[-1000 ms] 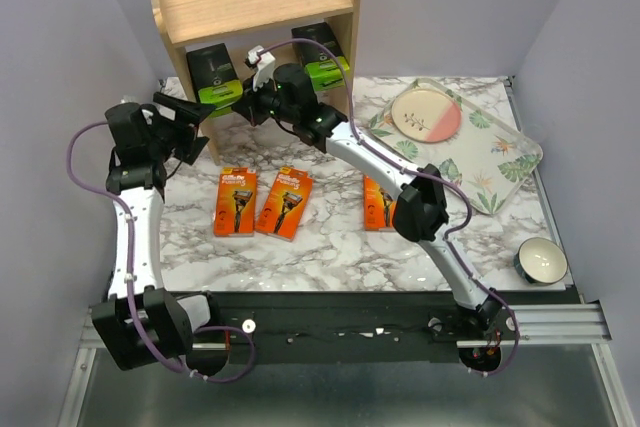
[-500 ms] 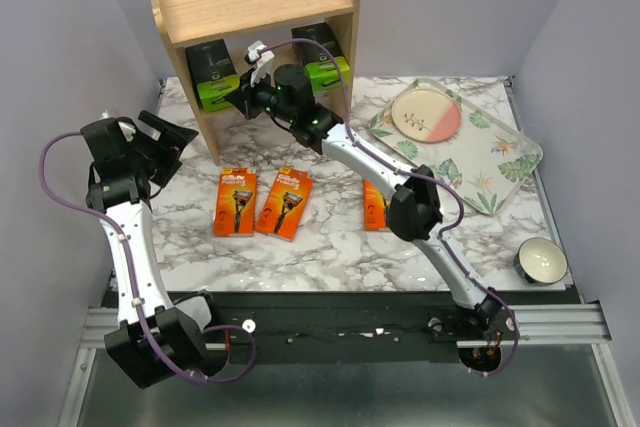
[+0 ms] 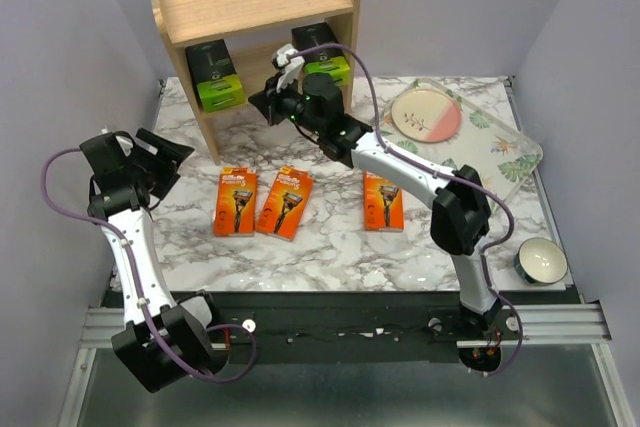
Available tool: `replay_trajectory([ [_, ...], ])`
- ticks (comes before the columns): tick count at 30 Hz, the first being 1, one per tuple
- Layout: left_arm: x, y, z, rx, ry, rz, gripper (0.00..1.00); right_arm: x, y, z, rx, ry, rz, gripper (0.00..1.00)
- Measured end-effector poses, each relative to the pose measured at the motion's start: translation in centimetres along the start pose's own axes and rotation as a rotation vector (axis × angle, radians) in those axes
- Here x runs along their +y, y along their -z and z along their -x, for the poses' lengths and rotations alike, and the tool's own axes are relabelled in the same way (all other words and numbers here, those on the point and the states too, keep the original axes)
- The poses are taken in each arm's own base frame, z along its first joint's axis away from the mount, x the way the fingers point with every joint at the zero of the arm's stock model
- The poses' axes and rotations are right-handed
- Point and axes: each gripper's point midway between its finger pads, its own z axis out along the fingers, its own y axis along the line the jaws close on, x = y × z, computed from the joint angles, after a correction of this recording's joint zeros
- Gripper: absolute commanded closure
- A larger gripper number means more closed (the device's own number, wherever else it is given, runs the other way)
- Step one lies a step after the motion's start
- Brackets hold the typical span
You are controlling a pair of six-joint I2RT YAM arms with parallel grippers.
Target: Place and organize the shaving razors onto the shelf
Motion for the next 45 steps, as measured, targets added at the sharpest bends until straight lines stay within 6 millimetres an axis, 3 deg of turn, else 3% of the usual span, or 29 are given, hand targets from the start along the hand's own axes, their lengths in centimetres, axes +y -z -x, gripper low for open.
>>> replay_trajectory([
  [4, 1.5, -0.6, -1.0, 0.029, 0.025, 0.025, 0.14, -1.0, 0.3, 5.9, -0.161, 0.036, -0.083, 0.99],
  [8, 1.8, -0.7, -1.2, 0.033, 0.025, 0.031, 0.11, -2.4, -0.8, 8.0, -0.237, 0.060, -0.153, 0.99],
  [11, 1.7, -0.5, -1.1, 0.032, 0.015, 0.030, 0.09, -3.8, -2.5, 6.3, -0.236, 0.067, -0.202, 0.99],
  [17, 0.8, -0.1, -0.4, 0.016, -0.006, 0.016, 0.07, -5.9, -5.9, -0.8, -0.146, 0.073, -0.241, 0.99],
  [20, 0.7, 0.0, -0.4, 0.012, -0.018, 0.012, 0.06, -6.2, -6.9, -2.8, -0.127, 0.075, -0.237, 0.99],
  [23, 0.6, 0.4, -0.5, 0.006, -0.027, 0.008, 0.05, -5.9, -7.8, -3.1, -0.134, 0.075, -0.210, 0.99],
  [30, 0.8, 1.1, -1.2, 0.000, -0.033, 0.002, 0.02, -4.7, -8.2, -0.7, -0.198, 0.074, -0.159, 0.99],
  [35, 0.9, 1.0, -1.4, 0.005, -0.028, 0.005, 0.02, -4.8, -8.0, -2.5, -0.149, 0.076, -0.153, 0.99],
  [39, 0.7, 1.0, -1.4, 0.006, -0.028, -0.006, 0.02, -4.8, -5.7, -4.3, -0.052, 0.085, -0.170, 0.82],
  [40, 0.5, 1.1, -1.3, 0.006, -0.033, -0.018, 0.02, -4.7, -4.2, -4.1, -0.024, 0.090, -0.184, 0.74],
  [42, -0.2, 1.1, -1.5, 0.012, -0.051, -0.049, 0.02, -4.7, -1.6, -4.4, 0.023, 0.108, -0.204, 0.67],
  [43, -0.9, 1.2, -1.8, 0.019, -0.066, -0.073, 0.02, -4.4, 1.0, -3.4, 0.043, 0.125, -0.215, 0.59],
  [45, -2.2, 1.4, -2.8, 0.041, -0.115, -0.136, 0.02, -3.9, 5.0, -2.0, 0.060, 0.144, -0.227, 0.53],
])
